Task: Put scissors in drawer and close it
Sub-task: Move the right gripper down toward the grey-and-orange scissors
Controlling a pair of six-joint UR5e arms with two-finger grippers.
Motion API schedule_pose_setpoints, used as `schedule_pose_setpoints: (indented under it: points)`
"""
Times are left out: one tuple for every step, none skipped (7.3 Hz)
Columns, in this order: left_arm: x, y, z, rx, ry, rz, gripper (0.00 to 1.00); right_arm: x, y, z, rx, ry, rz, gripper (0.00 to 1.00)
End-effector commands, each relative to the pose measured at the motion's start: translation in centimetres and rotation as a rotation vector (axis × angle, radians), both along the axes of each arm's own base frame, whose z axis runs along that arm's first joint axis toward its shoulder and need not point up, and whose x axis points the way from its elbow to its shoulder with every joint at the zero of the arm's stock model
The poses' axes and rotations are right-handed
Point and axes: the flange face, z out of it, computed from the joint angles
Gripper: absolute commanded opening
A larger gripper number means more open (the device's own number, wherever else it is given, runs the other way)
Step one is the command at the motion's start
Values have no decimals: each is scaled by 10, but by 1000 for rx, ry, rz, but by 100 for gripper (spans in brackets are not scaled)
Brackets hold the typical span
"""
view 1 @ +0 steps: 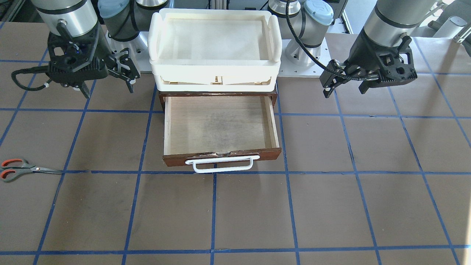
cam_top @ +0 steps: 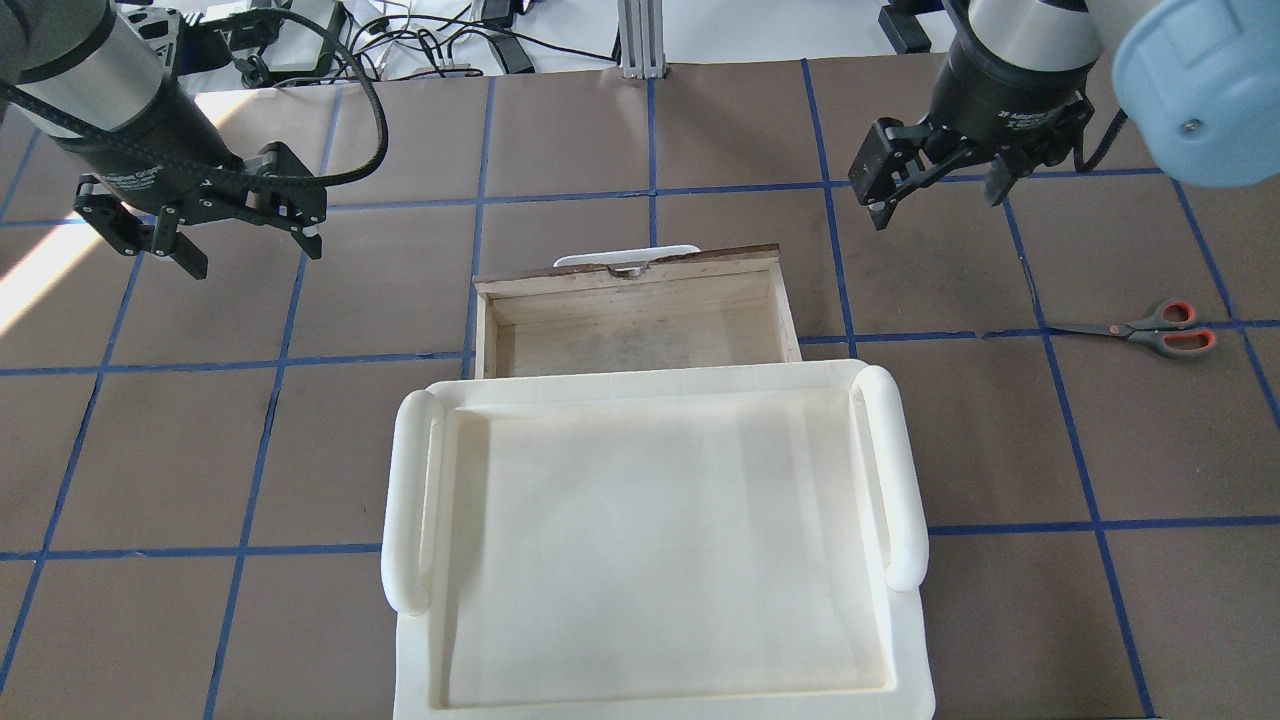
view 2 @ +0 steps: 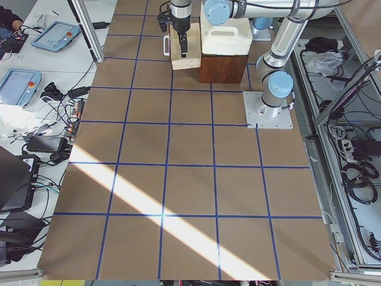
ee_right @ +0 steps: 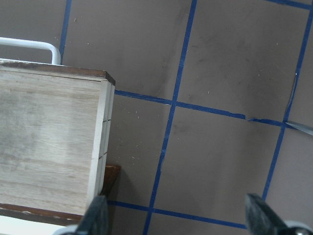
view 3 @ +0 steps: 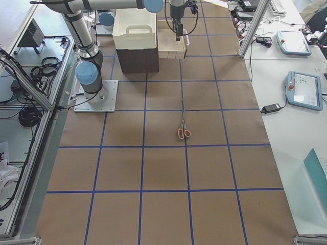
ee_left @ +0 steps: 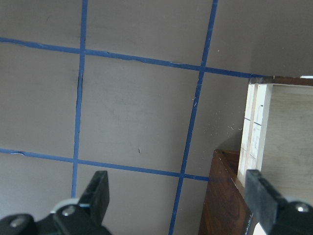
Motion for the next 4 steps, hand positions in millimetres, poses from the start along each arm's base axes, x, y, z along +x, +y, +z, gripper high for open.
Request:
schedule_pose_setpoints:
  points:
    - [0,1,1,-2,-1,-1,100,-66,-20,-14,31,16,234,100]
    - [1,0,0,0,-1,1,100,-102,-32,-35,65,10,407,100]
    - [0,0,0,3,1,1,100,-147,-46,-61,104,-16,604,100]
    - [0,0,0,1,0,1,100,-195,-56,-85,118,-55,710,100]
